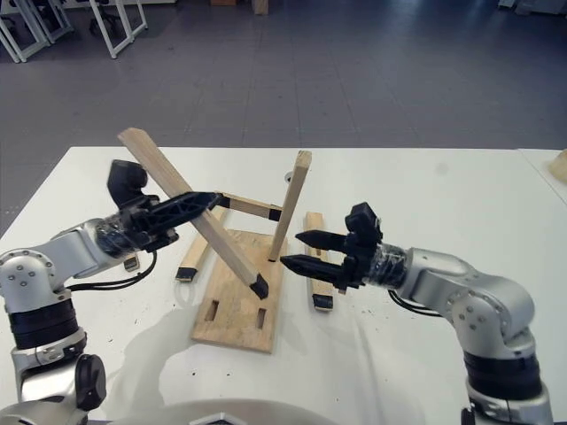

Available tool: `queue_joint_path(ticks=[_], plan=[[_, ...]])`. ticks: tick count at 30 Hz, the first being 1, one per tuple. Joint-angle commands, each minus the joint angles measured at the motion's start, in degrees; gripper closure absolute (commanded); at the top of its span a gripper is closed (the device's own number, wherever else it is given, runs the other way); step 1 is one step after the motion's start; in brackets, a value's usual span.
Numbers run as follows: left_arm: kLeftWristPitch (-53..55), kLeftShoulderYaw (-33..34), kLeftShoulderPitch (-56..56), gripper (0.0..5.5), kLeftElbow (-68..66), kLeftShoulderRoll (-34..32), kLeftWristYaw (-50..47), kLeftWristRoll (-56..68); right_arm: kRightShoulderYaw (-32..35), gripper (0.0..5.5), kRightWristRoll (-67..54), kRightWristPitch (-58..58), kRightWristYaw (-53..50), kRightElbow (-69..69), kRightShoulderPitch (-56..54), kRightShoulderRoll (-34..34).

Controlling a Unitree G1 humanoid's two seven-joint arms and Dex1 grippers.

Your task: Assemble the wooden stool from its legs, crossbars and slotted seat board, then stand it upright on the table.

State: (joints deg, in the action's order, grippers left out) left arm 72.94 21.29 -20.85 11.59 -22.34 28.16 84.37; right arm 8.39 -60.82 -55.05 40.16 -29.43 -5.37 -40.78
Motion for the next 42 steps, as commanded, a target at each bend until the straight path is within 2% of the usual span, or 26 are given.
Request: queue_joint_path(ticks=[1, 3, 5, 8, 11, 20, 28, 31, 34, 36, 39, 42], plan=[[-3.41, 4.05, 0.42, 3.45, -0.37, -5.17, -0.36, 1.49, -1.14, 1.46, 4.06, -1.2, -11.55, -8.68, 8.11, 2.38], [-4.67, 5.58, 1.01, 3.45, 0.43, -7.09, -0.93, 2.68, -6.32, 1.46, 10.88, -4.2, -24.85, -10.72, 8.63, 7.42], [-5.84, 6.4, 1.42, 3.45, 0.97, -8.4, -1.48, 3.5, -12.48, 1.46, 16.79, -7.76, -33.34, -12.62, 7.83, 9.75], [-7.42, 6.3, 1.47, 3.45, 1.53, -9.46, -2.44, 4.58, -19.91, 1.46, 20.75, -10.27, -38.56, -16.41, 8.01, 13.27], [-9.34, 3.73, 1.14, 3.45, 3.09, -9.45, -4.01, 1.11, -23.2, 1.46, 22.96, -12.21, -39.21, -18.21, 8.08, 12.93], [-12.95, 0.87, 1.52, 3.45, 4.55, -9.03, -6.16, -0.89, -31.34, 1.46, 27.42, -18.21, -34.6, -20.0, 4.61, 6.17], [-14.89, -0.81, 1.85, 3.45, 5.13, -8.77, -7.25, -1.33, -33.72, 1.46, 31.33, -18.64, -33.13, -15.78, 3.28, 6.96], [-15.51, -0.38, 3.33, 3.45, 6.21, -9.73, -6.73, -0.98, -32.95, 1.46, 30.98, -19.01, -28.52, -16.18, 3.77, 0.34], [-16.03, 0.83, 7.58, 3.45, 9.04, -12.99, -1.5, -3.41, -29.48, 1.46, 33.18, -12.34, -19.16, -13.34, 5.23, -12.86], [-18.51, 1.19, 11.91, 3.45, 11.9, -15.15, 5.13, -7.88, -28.2, 1.46, 35.94, -5.8, -14.19, -8.23, 3.99, -17.29], [-21.98, -3.09, 16.92, 3.45, 15.26, -18.29, 14.12, -16.13, -28.98, 1.46, 39.88, 1.09, -10.6, -1.99, 1.35, -17.29], [-26.11, -7.69, 19.93, 3.45, 17.56, -17.71, 15.86, -23.78, -29.41, 1.46, 41.72, 3.24, -9.28, -0.67, 1.14, -15.53]])
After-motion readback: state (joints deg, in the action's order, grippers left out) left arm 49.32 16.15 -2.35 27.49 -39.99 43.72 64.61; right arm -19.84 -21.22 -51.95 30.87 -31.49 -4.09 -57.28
